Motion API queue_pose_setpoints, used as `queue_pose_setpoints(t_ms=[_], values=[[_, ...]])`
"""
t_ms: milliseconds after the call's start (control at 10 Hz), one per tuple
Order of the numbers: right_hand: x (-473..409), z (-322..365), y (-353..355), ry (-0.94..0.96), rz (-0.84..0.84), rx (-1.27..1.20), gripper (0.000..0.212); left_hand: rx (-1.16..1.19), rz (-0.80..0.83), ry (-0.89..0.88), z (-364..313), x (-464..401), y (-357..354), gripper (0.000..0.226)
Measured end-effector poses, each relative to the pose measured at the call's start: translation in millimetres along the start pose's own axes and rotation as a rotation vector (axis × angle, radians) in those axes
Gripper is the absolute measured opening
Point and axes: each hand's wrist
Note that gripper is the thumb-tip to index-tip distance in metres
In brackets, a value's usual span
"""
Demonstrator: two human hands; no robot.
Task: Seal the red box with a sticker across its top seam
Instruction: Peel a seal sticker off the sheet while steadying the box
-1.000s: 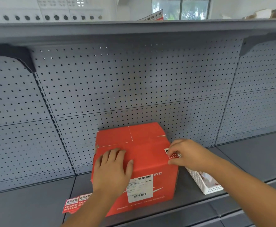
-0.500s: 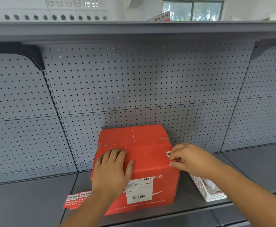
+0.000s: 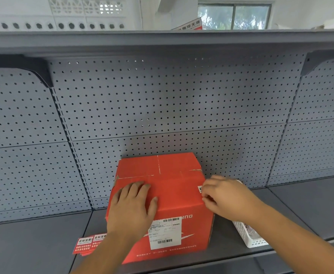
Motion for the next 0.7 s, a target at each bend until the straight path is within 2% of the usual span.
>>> queue_pose_setpoints(t_ms=[100, 500, 600, 700], values=[[3, 5, 1, -0.029, -0.052, 0.020, 0.014, 0.001, -0.004, 0.001, 0, 0, 0, 0.049], [3, -1, -3, -0.321, -0.058, -0.275, 0.022, 0.000, -0.011, -0.005, -1, 0, 0, 0.048], [6, -4, -6, -0.391, -0.085, -0.329, 0.032, -0.002, -0.012, -0.005, -1, 1, 1, 0.048], [9, -9, -4, -0.494, -0.057, -0.428, 0.026, -0.005, -0.009, -0.004, -1, 1, 2, 0.048]])
Point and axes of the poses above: each hand's wrist, its own x-axis away from the middle knuckle, its own y-axis out of the back of the hand, z = x × y, and after that the axes turned 1 degree about z, right-handed
